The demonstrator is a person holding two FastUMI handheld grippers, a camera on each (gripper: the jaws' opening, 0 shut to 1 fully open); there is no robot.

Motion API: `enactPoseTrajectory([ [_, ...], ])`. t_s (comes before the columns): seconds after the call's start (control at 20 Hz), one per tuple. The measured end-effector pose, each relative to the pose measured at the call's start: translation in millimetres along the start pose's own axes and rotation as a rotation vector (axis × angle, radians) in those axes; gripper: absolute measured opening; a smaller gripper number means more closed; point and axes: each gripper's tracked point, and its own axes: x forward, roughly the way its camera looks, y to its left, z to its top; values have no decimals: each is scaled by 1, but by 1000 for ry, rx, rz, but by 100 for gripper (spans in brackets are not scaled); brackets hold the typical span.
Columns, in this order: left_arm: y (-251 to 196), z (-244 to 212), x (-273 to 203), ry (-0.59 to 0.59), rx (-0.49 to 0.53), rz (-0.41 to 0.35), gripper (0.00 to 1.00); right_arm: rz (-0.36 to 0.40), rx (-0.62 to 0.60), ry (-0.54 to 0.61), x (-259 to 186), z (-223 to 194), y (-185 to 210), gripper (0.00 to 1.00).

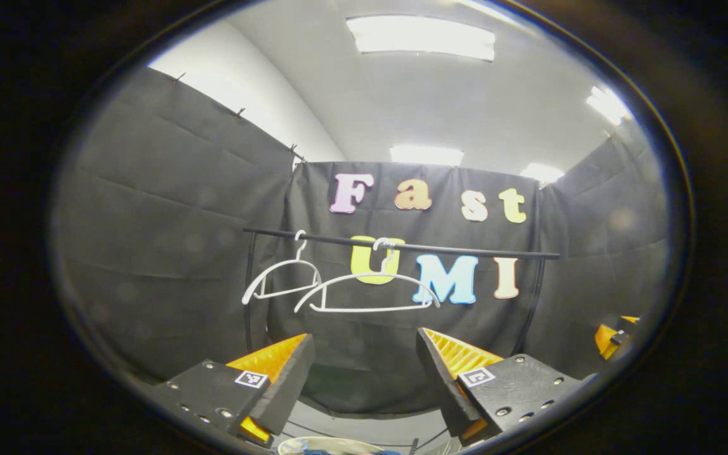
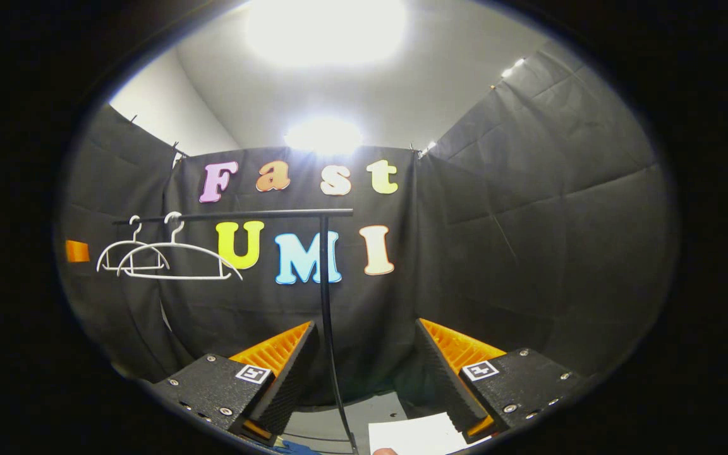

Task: Grasp the clothes on the hanger with both hands and then place them into the laundry hamper below.

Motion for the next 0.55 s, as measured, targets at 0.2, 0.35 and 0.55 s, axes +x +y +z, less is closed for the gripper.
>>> enactPoseTrajectory([
  [0.2, 14, 7, -7, -22, 1, -51, 93, -42, -13, -15, -15, 3, -7, 91],
  [0.35, 32, 2, -9, -21, 7, -65, 93, -89, -77, -23, -27, 0, -9, 94],
  [0.55, 47, -17, 6, -21, 2, -79, 93, -96, -105, -8, -38, -9, 8, 92],
])
